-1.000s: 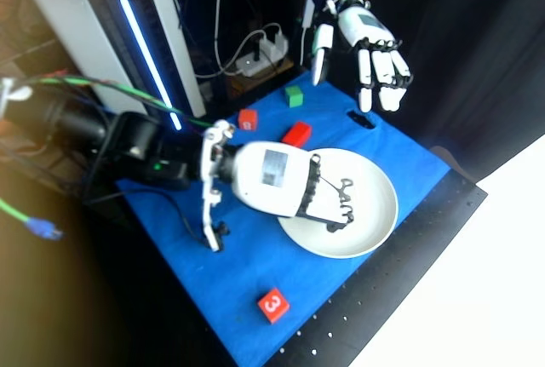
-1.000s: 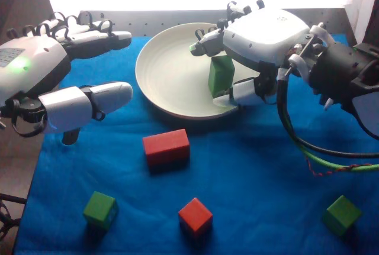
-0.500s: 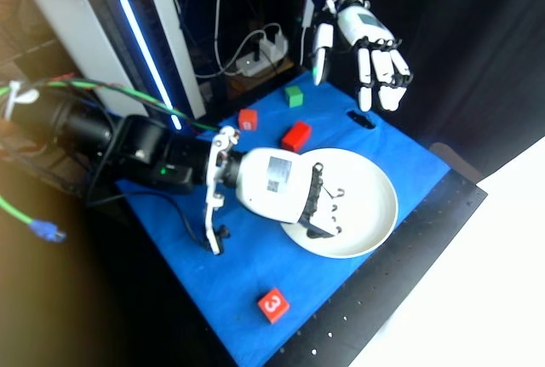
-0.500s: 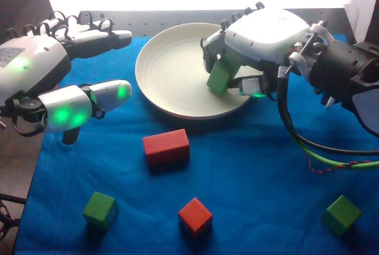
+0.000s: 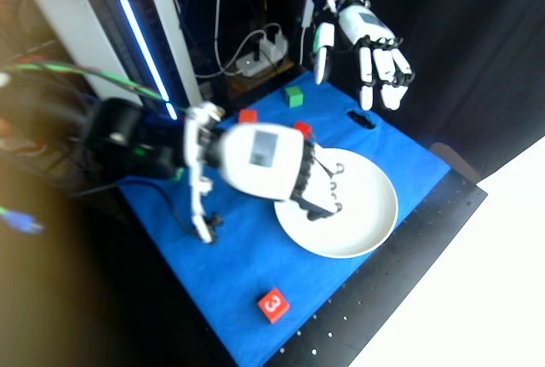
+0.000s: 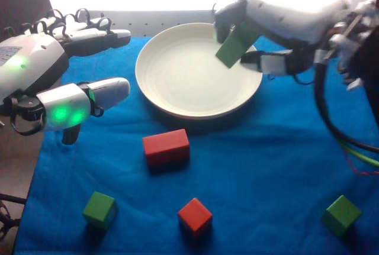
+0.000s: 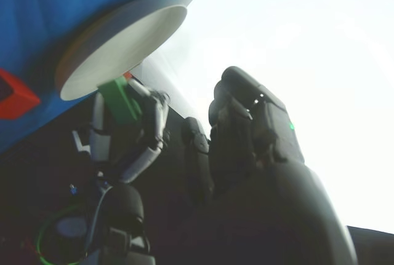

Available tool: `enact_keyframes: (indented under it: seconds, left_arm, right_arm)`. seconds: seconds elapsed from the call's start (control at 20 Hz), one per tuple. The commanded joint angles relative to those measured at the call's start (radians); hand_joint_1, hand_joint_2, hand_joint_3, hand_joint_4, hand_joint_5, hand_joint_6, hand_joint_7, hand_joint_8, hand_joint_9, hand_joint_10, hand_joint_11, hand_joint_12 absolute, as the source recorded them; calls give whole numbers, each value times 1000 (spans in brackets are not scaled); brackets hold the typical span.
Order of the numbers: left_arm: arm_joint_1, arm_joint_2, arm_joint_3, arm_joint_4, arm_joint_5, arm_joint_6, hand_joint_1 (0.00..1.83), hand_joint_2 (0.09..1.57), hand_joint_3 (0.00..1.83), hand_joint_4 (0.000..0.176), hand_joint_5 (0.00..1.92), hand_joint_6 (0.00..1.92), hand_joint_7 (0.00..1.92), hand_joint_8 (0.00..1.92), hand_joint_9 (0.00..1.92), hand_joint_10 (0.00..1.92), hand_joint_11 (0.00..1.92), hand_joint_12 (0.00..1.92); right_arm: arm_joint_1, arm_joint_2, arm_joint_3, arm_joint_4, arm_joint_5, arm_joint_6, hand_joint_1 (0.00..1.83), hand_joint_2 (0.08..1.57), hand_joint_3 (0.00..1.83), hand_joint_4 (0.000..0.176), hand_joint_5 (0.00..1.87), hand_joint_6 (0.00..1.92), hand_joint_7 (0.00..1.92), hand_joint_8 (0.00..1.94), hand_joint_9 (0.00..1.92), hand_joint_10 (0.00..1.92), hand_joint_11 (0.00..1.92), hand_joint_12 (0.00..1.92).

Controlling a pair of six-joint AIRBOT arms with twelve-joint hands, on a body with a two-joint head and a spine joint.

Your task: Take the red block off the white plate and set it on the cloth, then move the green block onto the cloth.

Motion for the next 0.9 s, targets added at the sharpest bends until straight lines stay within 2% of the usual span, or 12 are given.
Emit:
enact_keyframes:
  seconds: [0.0, 0.1, 0.25, 0.3, 0.35, 0.45, 0.5, 0.55, 0.65, 0.75, 0.8, 0.85]
  left_arm:
    - [-5, 6, -6, 15, -131, -2, 264, 1207, 0, 74, 455, 9, 280, 2, 340, 6, 1, 1271]
    - [0, 11, -10, 14, -136, -2, 258, 1210, 1, 77, 455, 7, 281, 1, 337, 4, 0, 1249]
    - [12, 21, -19, 8, -153, -2, 261, 1201, 0, 97, 448, 2, 267, 0, 315, 2, 0, 1180]
    - [14, 22, -20, 7, -155, -2, 266, 1211, 4, 89, 452, 3, 273, 3, 322, 6, 0, 1175]
    - [15, 23, -20, 6, -156, -2, 291, 1212, 2, 101, 449, 1, 271, 1, 317, 2, 0, 1133]
    - [18, 24, -23, 5, -162, -1, 304, 1214, 1, 98, 454, 3, 278, 3, 329, 6, 0, 1159]
    - [20, 25, -24, 3, -165, -1, 293, 1206, 0, 114, 451, 1, 265, 0, 312, 3, 0, 1121]
    - [23, 26, -26, 1, -168, -1, 300, 1206, 0, 102, 451, 2, 261, 0, 303, 0, 0, 1118]
    - [30, 28, -28, -4, -175, -1, 302, 1214, 2, 98, 446, 0, 254, 0, 296, 0, 0, 1117]
    - [39, 31, -32, -9, -186, -1, 275, 1219, 2, 75, 446, 0, 248, 0, 290, 0, 0, 1142]
    - [40, 31, -33, -10, -187, -1, 275, 1219, 2, 75, 446, 0, 248, 0, 290, 0, 0, 1142]
    - [41, 31, -33, -10, -188, -1, 253, 1216, 1, 80, 440, 0, 240, 0, 283, 0, 0, 1146]
  right_arm:
    - [13, 15, -18, -40, -156, -1, 1375, 1135, 1, 0, 853, 1088, 1004, 1000, 837, 1324, 659, 1547]
    - [12, 71, -68, -67, -221, 20, 1375, 1137, 1, 0, 833, 1118, 996, 991, 851, 1330, 669, 1539]
    - [-29, 125, -128, -69, -300, 27, 1373, 1139, 0, 0, 874, 1060, 979, 1058, 819, 1364, 571, 1654]
    - [-45, 138, -144, -69, -322, 27, 1368, 1155, 3, 0, 875, 1006, 938, 1160, 775, 1444, 534, 1797]
    - [-65, 157, -165, -69, -347, 27, 1251, 1160, 0, 0, 863, 1059, 946, 1227, 767, 1440, 522, 1915]
    - [-99, 189, -199, -69, -385, 27, 1226, 1164, 2, 0, 854, 1082, 939, 1251, 774, 1412, 537, 1908]
    - [-120, 205, -216, -69, -407, 27, 1234, 1135, 0, 0, 926, 986, 988, 1159, 849, 1314, 671, 1795]
    - [-140, 218, -232, -69, -427, 27, 1264, 1119, 0, 0, 998, 796, 1007, 1216, 965, 1459, 818, 1882]
    - [-174, 239, -260, -69, -456, 27, 1272, 1113, 0, 0, 1034, 716, 1012, 1231, 1001, 1529, 874, 1913]
    - [-215, 257, -288, -69, -487, 32, 1288, 1090, 0, 0, 1109, 598, 1072, 1126, 1048, 1525, 931, 1918]
    - [-227, 260, -293, -69, -491, 37, 1288, 1090, 0, 0, 1109, 598, 1072, 1126, 1048, 1525, 931, 1918]
    - [-242, 261, -299, -69, -493, 50, 1365, 1109, 0, 0, 1014, 742, 1038, 1026, 901, 1430, 880, 1874]
